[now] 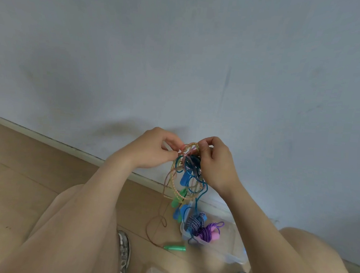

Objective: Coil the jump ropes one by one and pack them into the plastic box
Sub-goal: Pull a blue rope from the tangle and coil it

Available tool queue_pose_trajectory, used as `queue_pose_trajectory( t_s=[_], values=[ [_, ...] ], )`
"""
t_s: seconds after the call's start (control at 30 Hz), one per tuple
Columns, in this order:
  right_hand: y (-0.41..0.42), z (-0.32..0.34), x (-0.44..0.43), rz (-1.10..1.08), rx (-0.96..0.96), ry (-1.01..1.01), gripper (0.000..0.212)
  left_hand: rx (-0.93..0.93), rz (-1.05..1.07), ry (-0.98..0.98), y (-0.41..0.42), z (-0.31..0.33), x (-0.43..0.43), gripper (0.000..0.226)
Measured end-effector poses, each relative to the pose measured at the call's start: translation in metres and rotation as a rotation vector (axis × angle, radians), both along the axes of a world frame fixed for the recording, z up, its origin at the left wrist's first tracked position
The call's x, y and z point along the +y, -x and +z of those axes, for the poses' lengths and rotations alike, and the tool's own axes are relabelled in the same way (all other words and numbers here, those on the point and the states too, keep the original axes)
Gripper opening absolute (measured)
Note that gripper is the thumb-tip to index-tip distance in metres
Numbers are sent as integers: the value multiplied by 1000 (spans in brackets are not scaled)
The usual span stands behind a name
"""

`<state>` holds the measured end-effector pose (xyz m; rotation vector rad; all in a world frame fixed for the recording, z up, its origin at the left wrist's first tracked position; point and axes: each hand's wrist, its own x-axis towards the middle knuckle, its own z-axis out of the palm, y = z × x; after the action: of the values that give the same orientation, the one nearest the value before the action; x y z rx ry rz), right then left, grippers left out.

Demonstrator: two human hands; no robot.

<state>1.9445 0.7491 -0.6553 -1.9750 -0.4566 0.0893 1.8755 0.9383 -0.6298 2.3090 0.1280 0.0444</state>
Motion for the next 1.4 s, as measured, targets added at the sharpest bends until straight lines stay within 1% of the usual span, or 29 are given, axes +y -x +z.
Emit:
queue_pose_trajectory(
  t_s=[0.07, 0.13, 0.2, 0.27, 0.3, 0.37, 0.43, 0.5, 0.63, 0.73, 0.8, 0.83, 0.87, 0.9, 0.93, 1.17, 1.4],
  values=[
    [1, 1, 0, -12, -15, 16, 17, 40, -11, -70, 0, -3, 0, 17],
    [2, 3, -1, -18, -45, 43, 17, 38, -3, -108, -1, -6, 1, 13],
    [1, 2, -1, -21, -74, 79, 18, -15, 11, -166, -2, -9, 2, 10],
    [-1, 0, -2, -20, -112, 125, 19, -114, 51, -277, -3, -10, 1, 7],
    [-1, -1, -3, -19, -130, 141, 19, -170, 68, -289, -3, -9, 0, 7],
    [-2, -5, -2, -17, -142, 148, 18, -264, 77, -213, -3, -7, -3, 5],
    [-3, -7, -2, -14, -129, 136, 18, -285, 56, -146, -3, -6, -3, 6],
    [-4, -8, -2, -20, -124, 132, 18, -237, 19, -158, -3, -8, 0, 9],
    [-5, -5, -3, -40, -134, 134, 18, -138, -28, -170, -4, -12, 2, 6],
    [-4, -3, -2, -49, -171, 129, 19, -99, -58, -193, -4, -11, -2, 14],
    [-3, -3, -1, -50, -173, 122, 20, -94, -46, -154, -4, -9, -6, 10],
    [-3, -3, -1, -50, -172, 118, 21, -98, -36, -125, -4, -9, -7, 4],
    [-4, -4, 0, -50, -174, 114, 21, -108, -27, -102, -3, -9, -7, 5],
    [-3, -4, 0, -51, -177, 112, 21, -113, -24, -94, -2, -9, -8, 13],
    [-3, -4, 0, -48, -180, 111, 21, -120, -23, -98, -2, -9, -7, 17],
    [1, -5, 1, -70, -242, 151, 22, -201, -52, -159, 1, -6, -14, 21],
    [2, -2, -1, -7, -170, 110, 23, -220, -39, -222, -2, -8, -15, 8]
  ],
)
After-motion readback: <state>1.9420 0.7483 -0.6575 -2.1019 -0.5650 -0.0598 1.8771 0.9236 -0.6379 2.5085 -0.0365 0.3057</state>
